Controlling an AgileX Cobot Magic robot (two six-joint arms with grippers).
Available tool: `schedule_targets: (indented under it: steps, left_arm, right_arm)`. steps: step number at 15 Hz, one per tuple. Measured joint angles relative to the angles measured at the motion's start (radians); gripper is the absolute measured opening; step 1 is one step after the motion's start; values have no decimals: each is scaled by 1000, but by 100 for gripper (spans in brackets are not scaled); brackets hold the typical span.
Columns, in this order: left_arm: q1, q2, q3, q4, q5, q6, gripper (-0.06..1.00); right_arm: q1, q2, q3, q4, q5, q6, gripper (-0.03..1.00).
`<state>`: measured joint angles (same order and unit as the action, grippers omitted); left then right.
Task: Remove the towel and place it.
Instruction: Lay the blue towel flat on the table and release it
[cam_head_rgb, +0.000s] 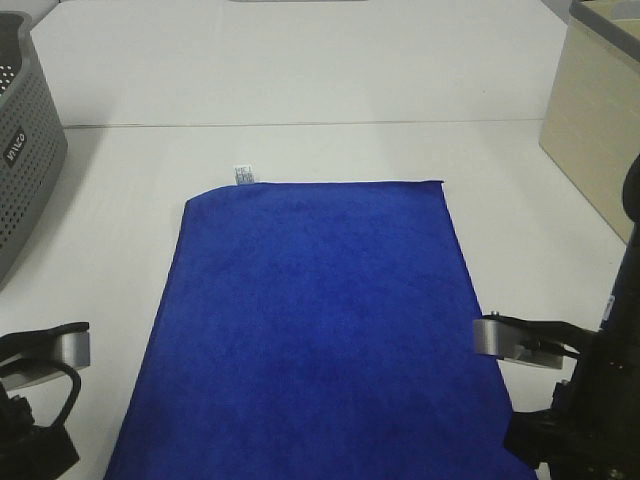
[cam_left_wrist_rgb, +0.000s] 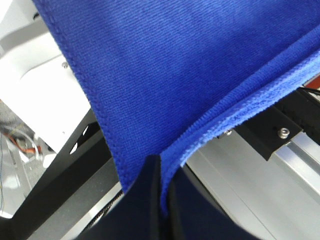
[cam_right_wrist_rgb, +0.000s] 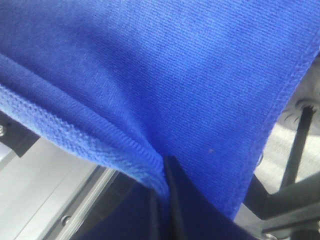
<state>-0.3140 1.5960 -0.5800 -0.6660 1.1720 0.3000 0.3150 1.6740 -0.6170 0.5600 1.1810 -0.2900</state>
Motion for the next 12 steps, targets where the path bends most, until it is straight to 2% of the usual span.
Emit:
schedule_targets:
  steps: [6, 12]
  left_arm:
    - [0, 39, -21, 12, 8, 1, 0]
    - [2, 39, -30, 93, 14, 1, 1]
  right_arm:
    - [0, 61, 0, 14, -5, -16, 2]
    - [-5, 61, 0, -20, -6, -16, 11]
